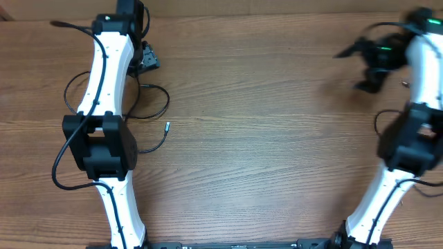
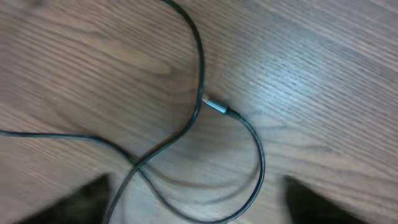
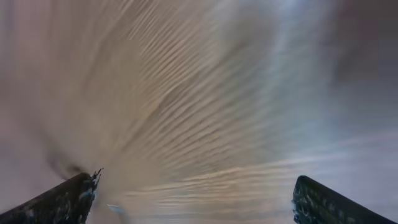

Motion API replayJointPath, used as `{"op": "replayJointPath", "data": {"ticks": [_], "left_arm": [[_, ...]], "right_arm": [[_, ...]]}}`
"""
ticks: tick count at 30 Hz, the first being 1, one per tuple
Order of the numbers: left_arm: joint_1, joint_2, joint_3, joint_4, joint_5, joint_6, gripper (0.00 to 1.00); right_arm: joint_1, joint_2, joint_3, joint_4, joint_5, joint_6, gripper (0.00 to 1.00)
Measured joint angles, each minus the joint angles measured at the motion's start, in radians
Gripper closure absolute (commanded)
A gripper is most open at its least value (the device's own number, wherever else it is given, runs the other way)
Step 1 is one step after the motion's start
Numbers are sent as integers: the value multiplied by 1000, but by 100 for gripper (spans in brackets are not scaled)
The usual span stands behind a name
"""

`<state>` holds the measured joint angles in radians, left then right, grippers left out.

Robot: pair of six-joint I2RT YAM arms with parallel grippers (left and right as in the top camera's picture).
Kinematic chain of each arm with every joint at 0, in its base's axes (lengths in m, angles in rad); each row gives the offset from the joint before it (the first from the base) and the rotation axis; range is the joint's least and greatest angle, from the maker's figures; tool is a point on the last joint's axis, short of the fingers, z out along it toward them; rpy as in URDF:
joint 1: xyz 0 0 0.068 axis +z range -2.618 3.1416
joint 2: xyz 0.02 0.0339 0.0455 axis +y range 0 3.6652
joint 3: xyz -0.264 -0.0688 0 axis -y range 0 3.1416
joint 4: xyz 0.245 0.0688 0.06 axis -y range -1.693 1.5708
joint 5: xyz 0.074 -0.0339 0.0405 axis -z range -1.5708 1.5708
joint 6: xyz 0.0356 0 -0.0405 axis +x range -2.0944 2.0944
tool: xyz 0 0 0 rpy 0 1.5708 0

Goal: Untangle cables

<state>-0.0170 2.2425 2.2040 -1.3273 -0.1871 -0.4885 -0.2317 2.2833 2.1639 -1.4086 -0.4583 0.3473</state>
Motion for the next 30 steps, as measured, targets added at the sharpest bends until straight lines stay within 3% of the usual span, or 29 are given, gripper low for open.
{"op": "replayJointPath", "data": {"ticks": [6,10,13,23,25,26,28,30], "left_arm": [[77,-2,73,-169,24,-64,0],[123,-2,5,-168,76,-24,0],[121,-2,-103,-125,95,-30,0],[108,-2,-451,167,112,-264,0],[108,-8,-497,231,97,-283,6],[108,-13,-509,251,90,-288,14],[108,-27,-540,306,90,-300,47],[108,-37,-562,345,92,-307,72]], "right_arm": [[185,0,0,83,74,-58,0],[233,0,0,116,92,-70,0],[248,0,0,124,100,-74,0],[240,0,0,97,109,-79,0],[239,0,0,96,115,-79,0],[239,0,0,95,119,-80,0],[239,0,0,95,123,-80,0],[239,0,0,94,125,-81,0]]}}
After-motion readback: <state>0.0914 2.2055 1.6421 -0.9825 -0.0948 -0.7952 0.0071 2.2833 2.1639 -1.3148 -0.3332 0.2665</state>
